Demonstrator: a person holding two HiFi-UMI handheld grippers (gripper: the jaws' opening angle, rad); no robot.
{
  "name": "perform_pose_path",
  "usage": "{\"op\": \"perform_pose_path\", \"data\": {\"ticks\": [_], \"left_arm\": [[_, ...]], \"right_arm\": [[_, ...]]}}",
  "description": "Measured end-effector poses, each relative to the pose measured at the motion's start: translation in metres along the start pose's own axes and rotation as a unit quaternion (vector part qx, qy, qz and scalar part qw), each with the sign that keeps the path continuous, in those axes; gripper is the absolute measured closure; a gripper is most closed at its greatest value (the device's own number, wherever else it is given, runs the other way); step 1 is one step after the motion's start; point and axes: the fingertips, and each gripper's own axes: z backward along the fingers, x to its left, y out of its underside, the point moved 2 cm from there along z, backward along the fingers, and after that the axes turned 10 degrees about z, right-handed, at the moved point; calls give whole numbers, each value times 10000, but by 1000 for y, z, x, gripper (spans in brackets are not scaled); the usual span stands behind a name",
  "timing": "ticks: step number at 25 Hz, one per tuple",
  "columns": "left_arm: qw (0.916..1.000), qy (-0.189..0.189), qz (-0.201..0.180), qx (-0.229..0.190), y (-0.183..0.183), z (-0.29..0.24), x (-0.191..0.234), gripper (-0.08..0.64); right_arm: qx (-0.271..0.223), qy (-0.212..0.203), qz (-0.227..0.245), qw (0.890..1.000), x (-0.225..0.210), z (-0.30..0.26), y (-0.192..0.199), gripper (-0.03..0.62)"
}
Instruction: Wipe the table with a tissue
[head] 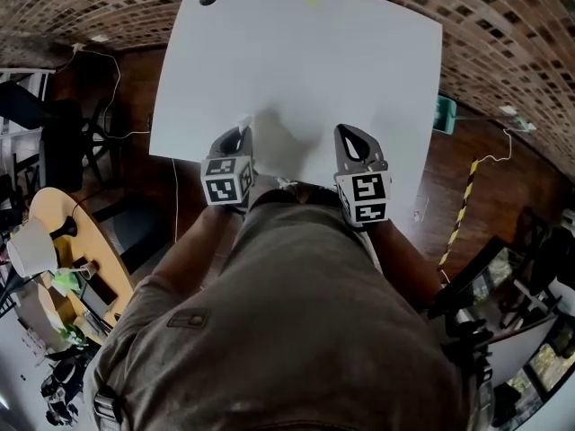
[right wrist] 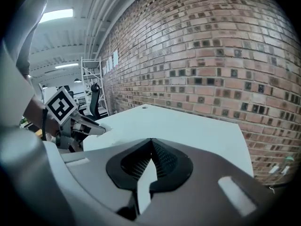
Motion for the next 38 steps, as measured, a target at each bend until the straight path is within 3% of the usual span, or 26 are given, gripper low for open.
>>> {"op": "perform_pose_path", "data": {"ticks": [11,27,38], "left_arm": [[9999,89,57,-11,-8,-4,51,537],[9990,-110,132,400,9,-33,69,537],[9975,-213,-103,671,14,-46,70,537]], "right_arm": [[77,287,62,9995,29,-21,-19,578],[327,308,-150,9989,29,-24,-4,578],[408,271,-295,9984,20,-27,7,578]]}}
